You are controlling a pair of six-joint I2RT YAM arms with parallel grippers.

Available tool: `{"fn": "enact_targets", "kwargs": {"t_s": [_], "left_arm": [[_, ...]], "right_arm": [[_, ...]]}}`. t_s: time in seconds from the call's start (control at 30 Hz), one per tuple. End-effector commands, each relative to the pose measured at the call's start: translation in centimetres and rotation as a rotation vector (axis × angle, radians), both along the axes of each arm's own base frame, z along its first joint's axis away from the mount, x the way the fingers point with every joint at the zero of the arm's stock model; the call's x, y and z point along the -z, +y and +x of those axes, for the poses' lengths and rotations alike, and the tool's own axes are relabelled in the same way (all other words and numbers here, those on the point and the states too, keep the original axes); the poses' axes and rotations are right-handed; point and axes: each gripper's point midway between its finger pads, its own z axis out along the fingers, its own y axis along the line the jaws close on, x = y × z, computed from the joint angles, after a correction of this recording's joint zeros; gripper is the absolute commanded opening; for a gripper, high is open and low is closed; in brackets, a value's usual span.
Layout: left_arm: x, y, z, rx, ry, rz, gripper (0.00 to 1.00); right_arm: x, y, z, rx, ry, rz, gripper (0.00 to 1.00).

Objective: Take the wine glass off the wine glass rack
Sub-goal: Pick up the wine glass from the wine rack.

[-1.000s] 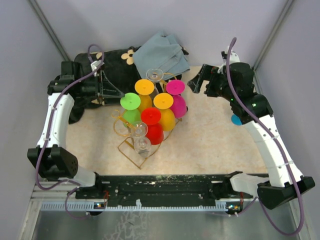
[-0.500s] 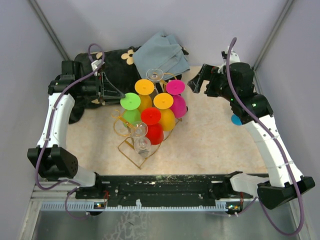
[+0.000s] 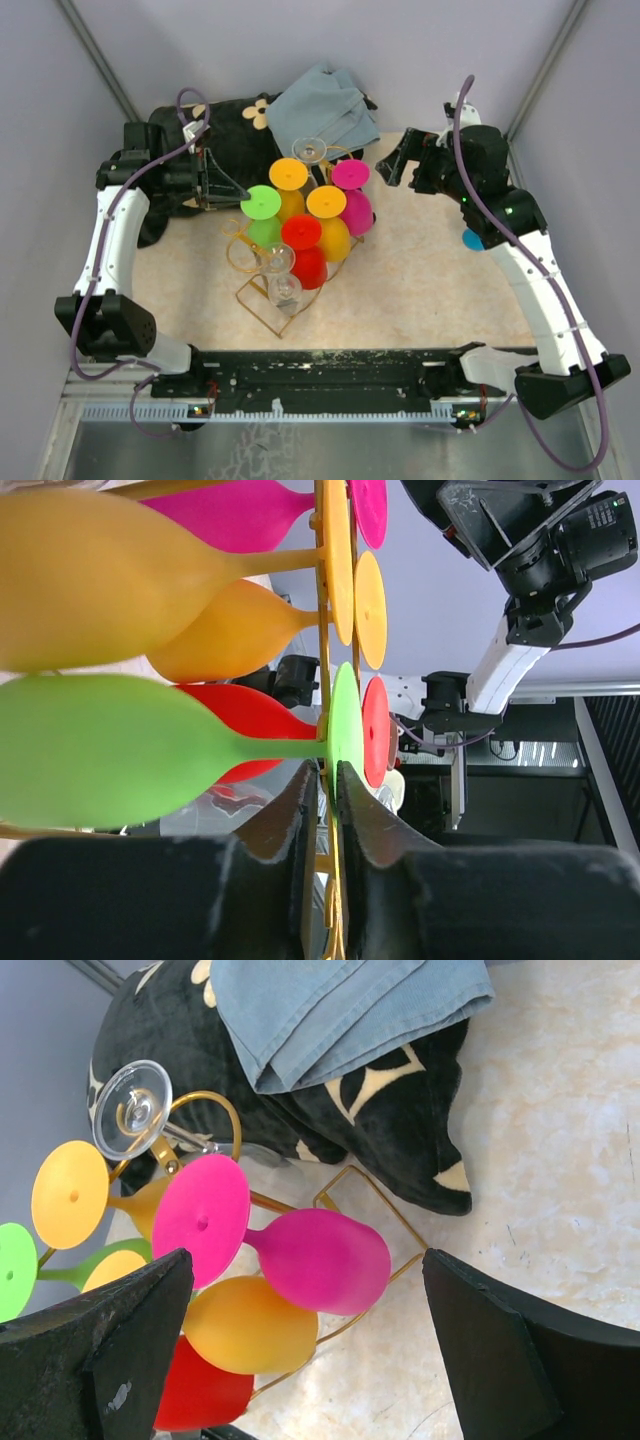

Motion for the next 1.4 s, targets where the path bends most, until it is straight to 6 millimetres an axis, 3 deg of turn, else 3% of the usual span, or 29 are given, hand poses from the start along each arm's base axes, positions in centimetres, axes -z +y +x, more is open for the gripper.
{"fn": "enact_targets", "kwargs": {"t_s": [0.0,0.13,0.33,0.83,1.37], "left_arm": [[-0.5,-0.1,-0.9,0.011,-0.024,0.002,0.15],[-0.5,-0.1,-1.2,0.018,0.005,-0.014,0.06],[-0.5,0.0,-1.7,0.019,0.046,-0.035,0.0],[-3.5,-0.1,-1.8,0.014,0.049,-0.065,0.0],[-3.3,0.5,-0.4,-0.026,0.045,-0.042,0.0]], "right_arm": [[-2.5,-0.1,-0.6,-0.001,-0.084,0.024,0.98],[-2.3,-0.2,-0.8,-0.003,-0.081,0.022,0.98],[-2.1,-0.3,-1.1,-0.003,-0.079,0.019,0.98],[-1.7,-0.6,-1.5,0.0,-0.076,0.012,0.98],[-2.4,-0.8,-1.6,0.004,-0.086,0.002,0.98]]}}
